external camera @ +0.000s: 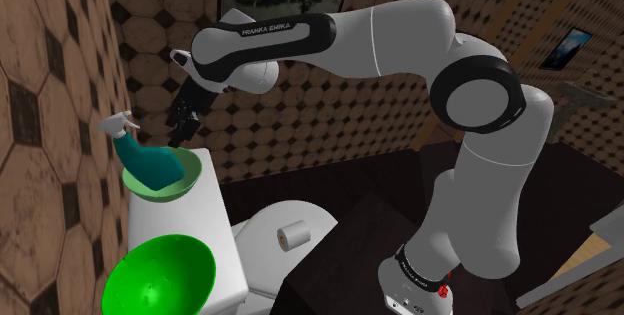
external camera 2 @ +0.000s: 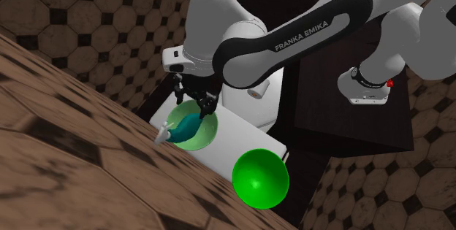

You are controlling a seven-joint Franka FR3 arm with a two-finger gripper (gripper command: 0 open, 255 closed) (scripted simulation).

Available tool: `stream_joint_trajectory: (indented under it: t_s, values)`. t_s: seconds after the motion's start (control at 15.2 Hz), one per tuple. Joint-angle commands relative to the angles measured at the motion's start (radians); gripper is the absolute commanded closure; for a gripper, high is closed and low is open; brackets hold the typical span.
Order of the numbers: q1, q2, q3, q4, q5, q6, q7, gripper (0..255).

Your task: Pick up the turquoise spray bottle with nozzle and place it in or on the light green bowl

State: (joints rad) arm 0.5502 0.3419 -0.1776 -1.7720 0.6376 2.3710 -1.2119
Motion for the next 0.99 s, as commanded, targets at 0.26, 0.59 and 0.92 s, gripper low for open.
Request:
stream_joint_trajectory:
  t_s: [0.26, 0.59, 0.92]
  values:
    - [-0.005, -0.049, -0.014, -0.012, -0.022, -0.038, 0.012, 0]
    - [-0.01, -0.09, -0.025, -0.018, -0.043, -0.074, 0.023, 0]
    - [-0.01, -0.09, -0.025, -0.018, -0.042, -0.074, 0.023, 0]
